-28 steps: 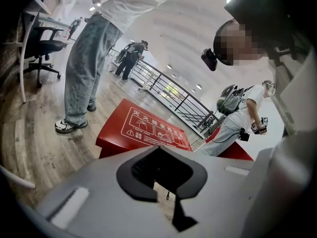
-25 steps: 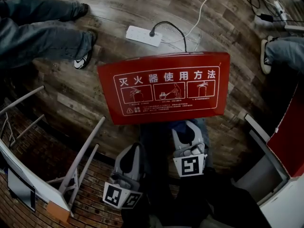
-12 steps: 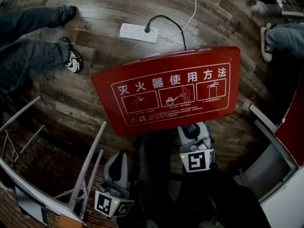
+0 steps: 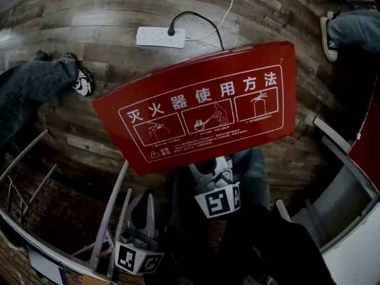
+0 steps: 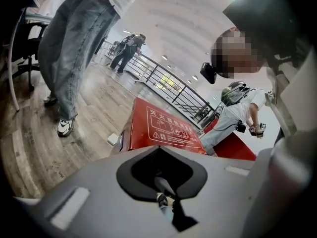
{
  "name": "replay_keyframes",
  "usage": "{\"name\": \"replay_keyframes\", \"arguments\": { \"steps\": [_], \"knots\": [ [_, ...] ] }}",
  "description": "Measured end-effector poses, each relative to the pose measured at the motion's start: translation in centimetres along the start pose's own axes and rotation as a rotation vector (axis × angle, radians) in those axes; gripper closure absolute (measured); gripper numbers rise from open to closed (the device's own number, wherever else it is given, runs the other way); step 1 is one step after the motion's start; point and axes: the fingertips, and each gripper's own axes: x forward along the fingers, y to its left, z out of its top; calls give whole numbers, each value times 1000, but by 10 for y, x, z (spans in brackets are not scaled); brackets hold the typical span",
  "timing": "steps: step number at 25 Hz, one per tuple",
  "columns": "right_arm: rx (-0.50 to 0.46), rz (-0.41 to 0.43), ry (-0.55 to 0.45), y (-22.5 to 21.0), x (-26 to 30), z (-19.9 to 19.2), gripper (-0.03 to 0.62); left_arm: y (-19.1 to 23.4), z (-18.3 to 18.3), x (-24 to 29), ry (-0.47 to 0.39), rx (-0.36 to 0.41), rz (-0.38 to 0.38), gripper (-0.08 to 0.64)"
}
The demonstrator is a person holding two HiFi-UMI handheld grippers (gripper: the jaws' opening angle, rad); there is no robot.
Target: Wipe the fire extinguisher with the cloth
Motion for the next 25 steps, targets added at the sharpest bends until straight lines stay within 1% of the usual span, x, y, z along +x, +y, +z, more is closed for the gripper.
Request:
{"name": "replay_keyframes", "arguments": {
  "steps": [1,3,5,7,9,10,12,13,14,15,17,18,20,21,23,24,25],
  "knots": [
    [-8,39,-26,15,6,11,517,2,-2,-2,8,9,3,555],
    [-19,90,-53,31,14,23,518,3,-5,-3,15,14,9,555],
    [-54,105,-49,31,13,21,518,2,-3,-2,8,1,16,555],
    [-112,89,-13,15,4,8,518,0,-1,-2,-5,-3,15,555],
    [-147,46,22,-17,-13,-7,518,-1,1,-4,-16,5,9,555],
    [-162,11,31,-38,-25,-14,518,-1,1,-5,-21,6,9,555],
    [-184,-85,46,-86,-52,-28,518,-2,3,-6,-33,-4,10,555],
    [-167,-140,62,-109,-66,-35,518,-1,3,-7,-32,-10,11,555],
    [-131,-189,82,-128,-78,-43,518,-1,2,-8,-31,-14,13,555],
    [-93,-221,105,-140,-86,-48,518,-1,2,-8,-32,-18,13,555],
    [-61,-230,143,-143,-88,-53,518,-3,4,-5,-44,-28,11,555],
    [-57,-213,158,-135,-83,-52,518,-6,6,-2,-54,-36,8,555],
    [-54,-142,160,-104,-67,-44,518,-8,3,-1,-48,-36,4,555],
    [-49,-92,135,-83,-56,-35,518,-6,-3,-3,-32,-26,6,555],
    [-47,16,37,-39,-36,-5,518,-3,-12,-8,-3,-2,13,555],
    [-56,60,-8,-22,-29,10,518,-3,-13,-8,2,4,14,555],
    [-65,92,-31,-10,-24,19,518,-5,-13,-7,2,7,13,557]
  ]
}}
